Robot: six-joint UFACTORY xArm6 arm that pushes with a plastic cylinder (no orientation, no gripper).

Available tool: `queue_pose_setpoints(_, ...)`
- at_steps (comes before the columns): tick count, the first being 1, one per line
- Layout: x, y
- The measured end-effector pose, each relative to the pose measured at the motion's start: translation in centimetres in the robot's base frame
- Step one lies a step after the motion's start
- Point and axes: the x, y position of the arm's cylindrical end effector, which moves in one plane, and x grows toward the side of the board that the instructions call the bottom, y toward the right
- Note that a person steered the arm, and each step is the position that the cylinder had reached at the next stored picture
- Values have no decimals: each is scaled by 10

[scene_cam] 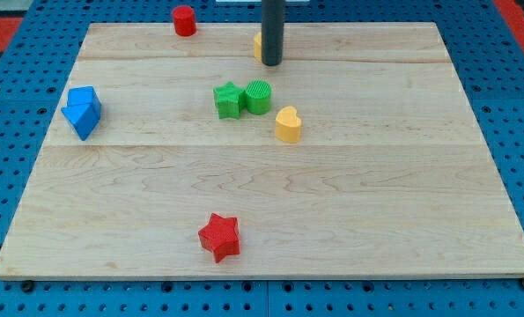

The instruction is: Move the yellow heart towards the top right

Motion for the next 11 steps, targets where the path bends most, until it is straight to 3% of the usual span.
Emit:
queue_pose_setpoints(1,-16,4)
queue_pose_setpoints(2,39,44)
queue_pose_setpoints(3,143,67)
queue_pose_setpoints(4,195,38)
queue_pose_setpoints(6,225,-1)
queue_pose_setpoints(7,175,-7)
queue_pose_setpoints(9,164,67)
queue_pose_setpoints(11,98,102)
